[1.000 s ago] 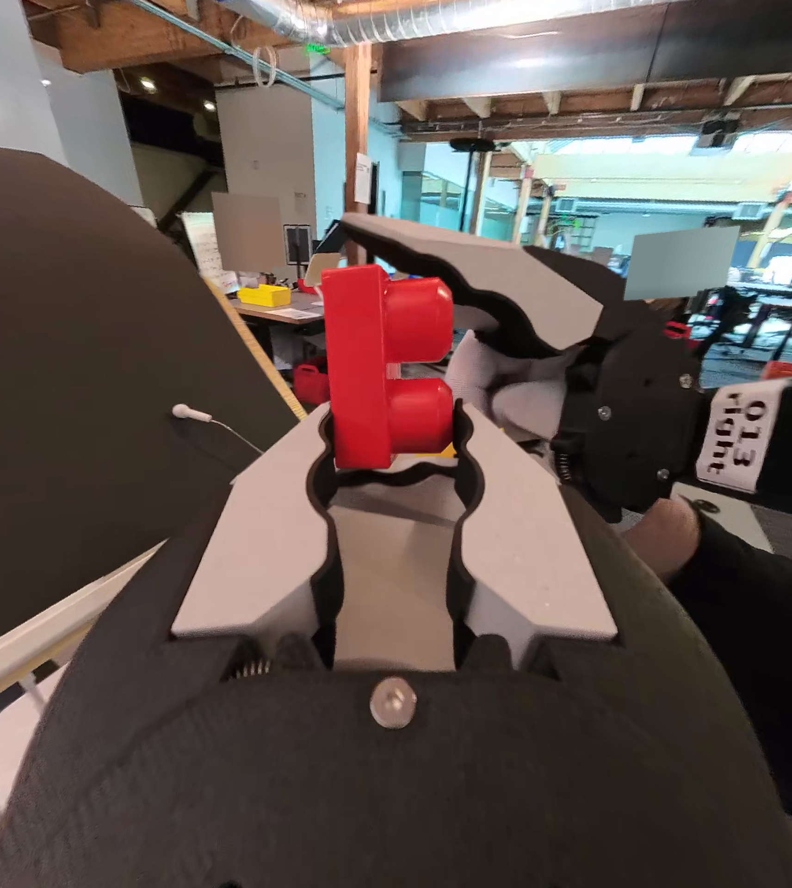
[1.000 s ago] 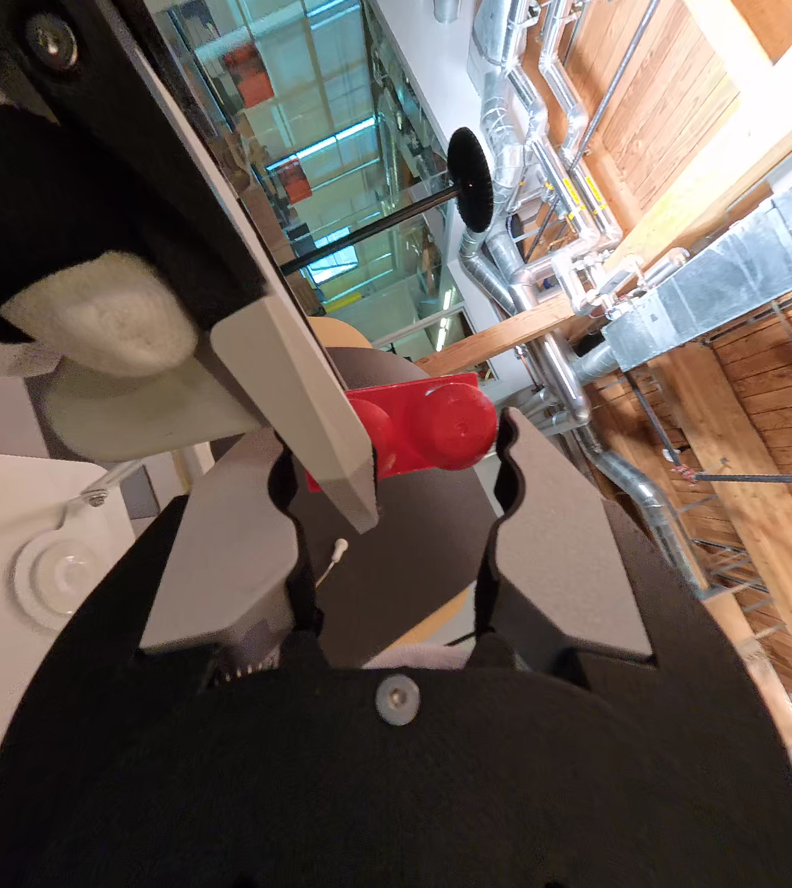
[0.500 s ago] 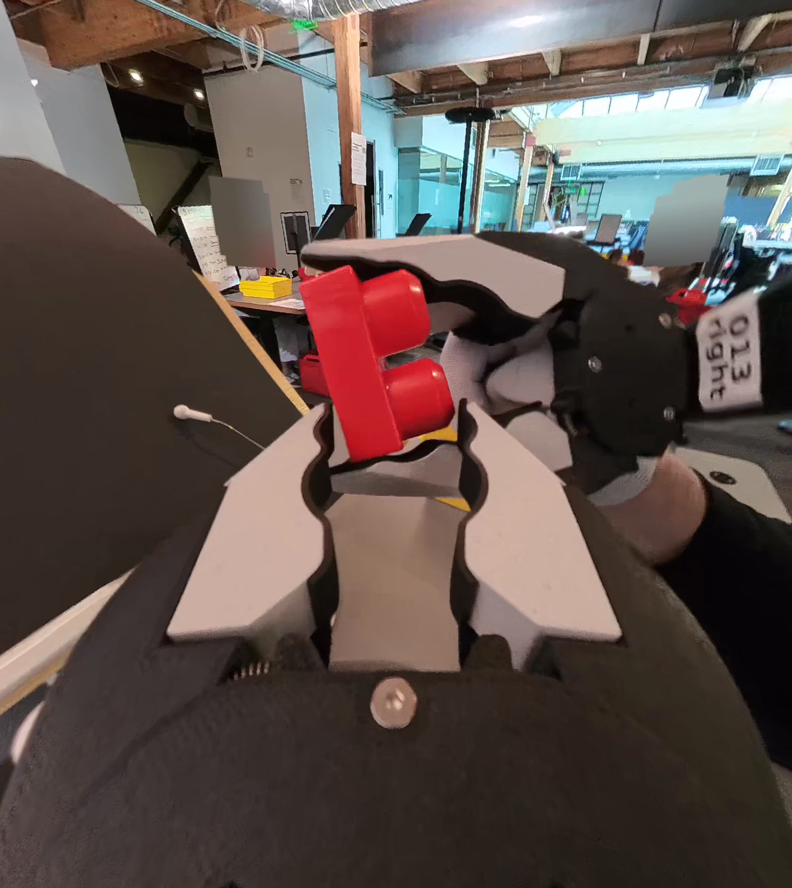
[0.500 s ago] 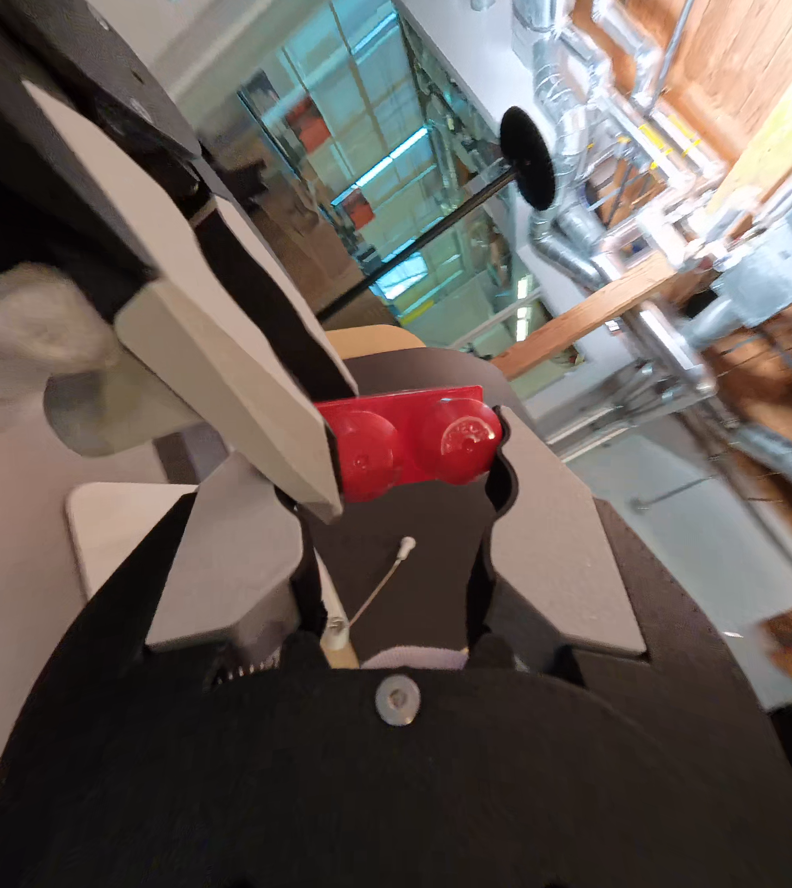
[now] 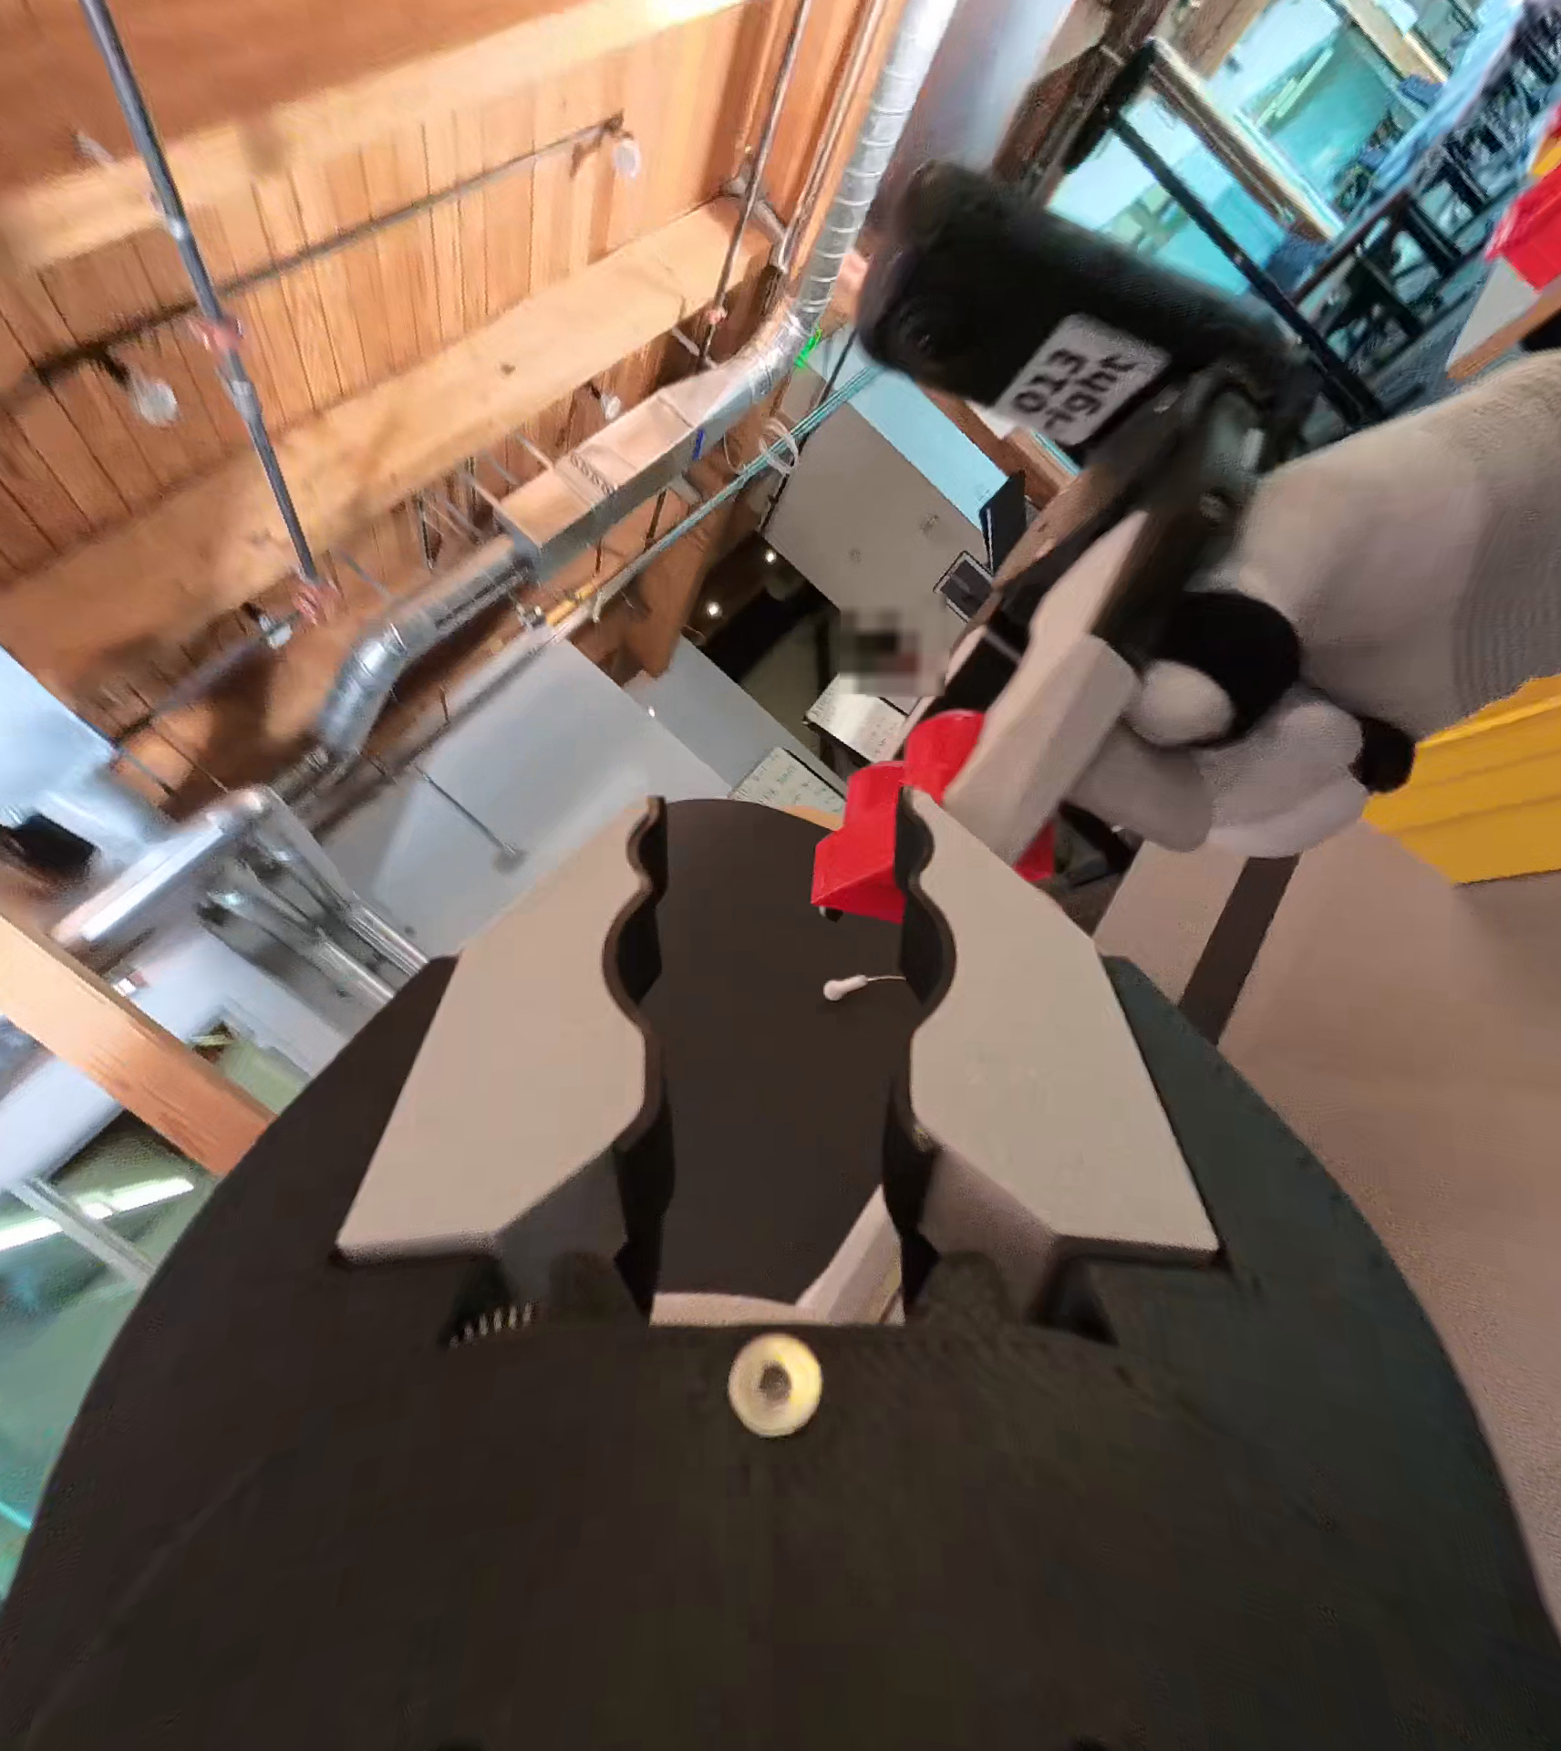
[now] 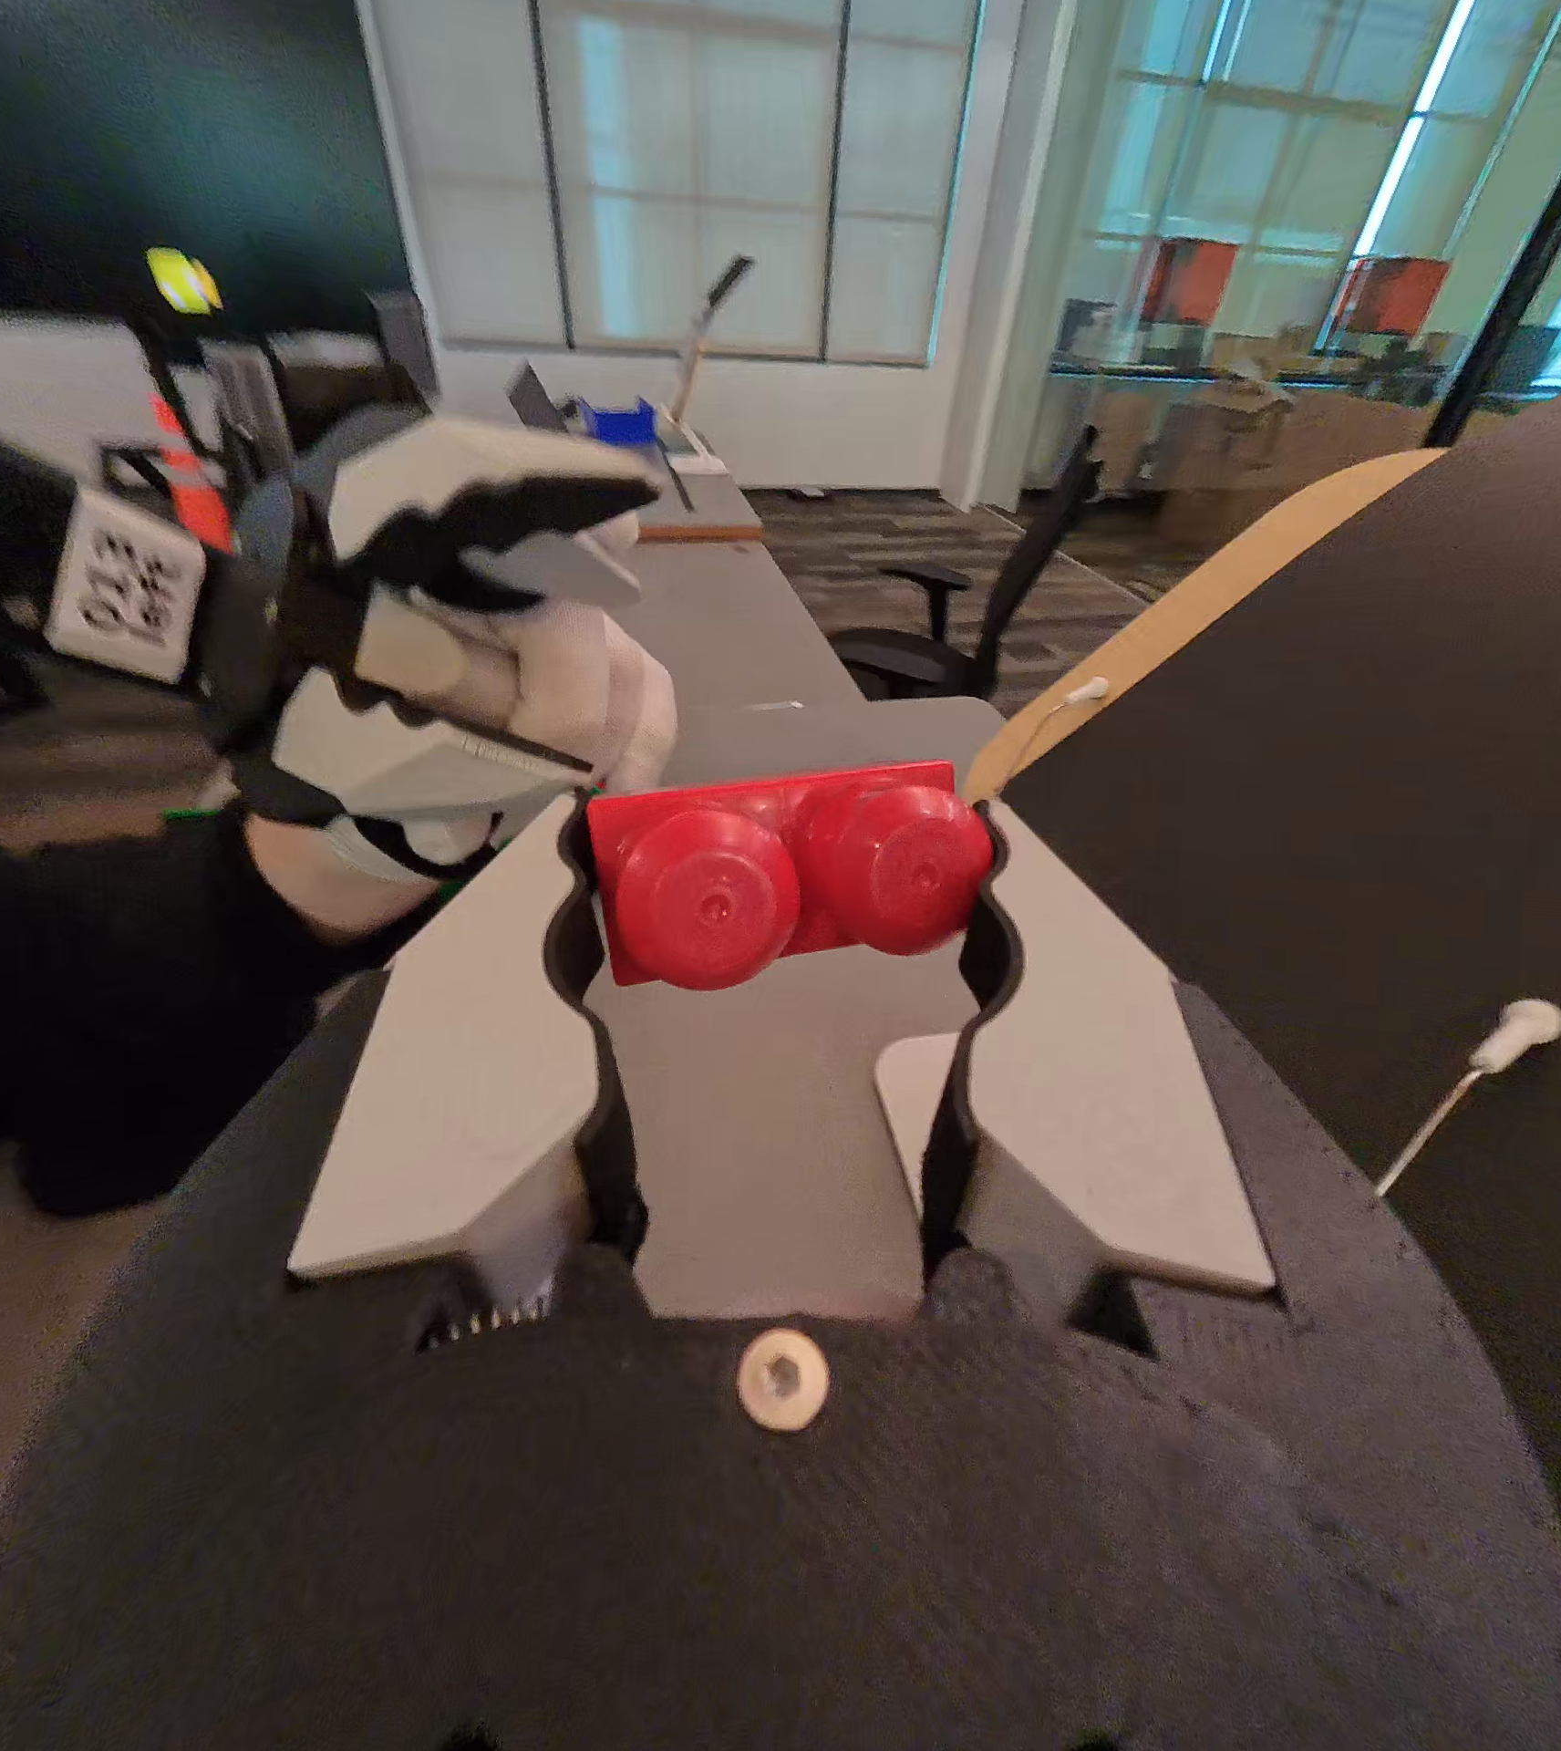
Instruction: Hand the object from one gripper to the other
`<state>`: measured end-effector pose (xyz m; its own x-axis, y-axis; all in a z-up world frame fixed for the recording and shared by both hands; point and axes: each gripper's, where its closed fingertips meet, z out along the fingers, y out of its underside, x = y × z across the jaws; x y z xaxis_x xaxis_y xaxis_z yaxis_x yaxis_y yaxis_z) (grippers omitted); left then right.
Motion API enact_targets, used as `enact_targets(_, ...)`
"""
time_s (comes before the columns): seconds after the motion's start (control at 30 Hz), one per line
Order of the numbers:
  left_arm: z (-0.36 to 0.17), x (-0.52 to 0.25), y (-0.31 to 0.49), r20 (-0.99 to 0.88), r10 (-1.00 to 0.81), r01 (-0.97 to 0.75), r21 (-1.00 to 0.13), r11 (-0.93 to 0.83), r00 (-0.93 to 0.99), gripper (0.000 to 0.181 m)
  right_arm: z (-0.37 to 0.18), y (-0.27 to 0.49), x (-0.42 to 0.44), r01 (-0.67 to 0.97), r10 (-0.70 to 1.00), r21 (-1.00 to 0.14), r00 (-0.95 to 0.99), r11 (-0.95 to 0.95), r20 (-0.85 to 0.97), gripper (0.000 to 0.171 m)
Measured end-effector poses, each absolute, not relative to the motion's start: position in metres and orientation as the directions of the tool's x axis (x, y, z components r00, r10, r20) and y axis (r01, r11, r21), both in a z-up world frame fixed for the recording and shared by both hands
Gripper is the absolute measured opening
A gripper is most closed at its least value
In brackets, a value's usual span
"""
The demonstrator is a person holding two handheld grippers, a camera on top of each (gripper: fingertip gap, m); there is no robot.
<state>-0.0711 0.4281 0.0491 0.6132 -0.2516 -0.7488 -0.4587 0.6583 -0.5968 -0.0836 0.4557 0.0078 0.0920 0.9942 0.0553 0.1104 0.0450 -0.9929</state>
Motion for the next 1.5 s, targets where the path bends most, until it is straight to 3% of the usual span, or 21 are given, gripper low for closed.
enact_targets(0.07, 0.047, -0.068, 0.425, -0.782, -0.191, -0.483, -0.536, 0.693, 0.594, 0.048, 0.01, 0.461, -0.081, 0.058, 0.997, -0.998, 0.076, -0.022, -0.018, 0.076)
enact_targets(0.3, 0.037, -0.073, 0.434, -0.816, -0.13, -0.531, -0.478, 0.699, 0.564, 0.066, 0.025, 0.47, -0.071, -0.139, 0.979, -0.969, -0.038, -0.202, -0.199, 0.076)
enact_targets(0.53, 0.007, -0.053, 0.455, -0.872, -0.081, -0.639, -0.413, 0.649, 0.482, 0.081, 0.006, 0.428, -0.085, -0.024, 0.932, -0.969, -0.281, -0.246, -0.23, 0.076)
enact_targets(0.63, -0.001, -0.047, 0.457, -0.892, -0.053, -0.668, -0.375, 0.643, 0.45, 0.07, 0.0, 0.418, -0.093, 0.009, 0.918, -0.969, -0.32, -0.246, -0.236, 0.076)
enact_targets(0.77, 0.002, -0.049, 0.458, -0.887, 0.018, -0.692, -0.347, 0.634, 0.461, 0.035, -0.005, 0.412, -0.098, 0.03, 0.908, -0.968, -0.34, -0.248, -0.243, 0.076)
enact_targets(0.93, 0.007, -0.058, 0.465, -0.874, 0.049, -0.724, -0.368, 0.584, 0.483, 0.034, 0.0, 0.423, -0.105, 0.003, 0.949, -0.976, -0.233, -0.218, -0.213, 0.079)
enact_targets(1.0, 0.01, -0.064, 0.468, -0.871, 0.067, -0.744, -0.374, 0.554, 0.487, 0.034, 0.001, 0.434, -0.104, 0.009, 0.981, -0.988, -0.123, -0.153, -0.153, 0.087)
enact_targets(1.13, 0.009, -0.076, 0.48, -0.874, 0.054, -0.789, -0.408, 0.46, 0.483, 0.034, 0.006, 0.452, -0.099, 0.09, 0.993, -0.996, 0.11, 0.027, 0.037, 0.085)
enact_targets(1.37, 0.004, -0.088, 0.494, -0.884, 0.085, -0.856, -0.417, 0.306, 0.46, 0.034, -0.004, 0.472, -0.095, 0.342, 0.888, -0.926, 0.36, 0.161, 0.287, 0.063)
enact_targets(1.5, 0.003, -0.089, 0.497, -0.88, 0.099, -0.863, -0.426, 0.271, 0.465, 0.034, -0.002, 0.471, -0.1, 0.318, 0.886, -0.935, 0.372, 0.157, 0.276, 0.049)
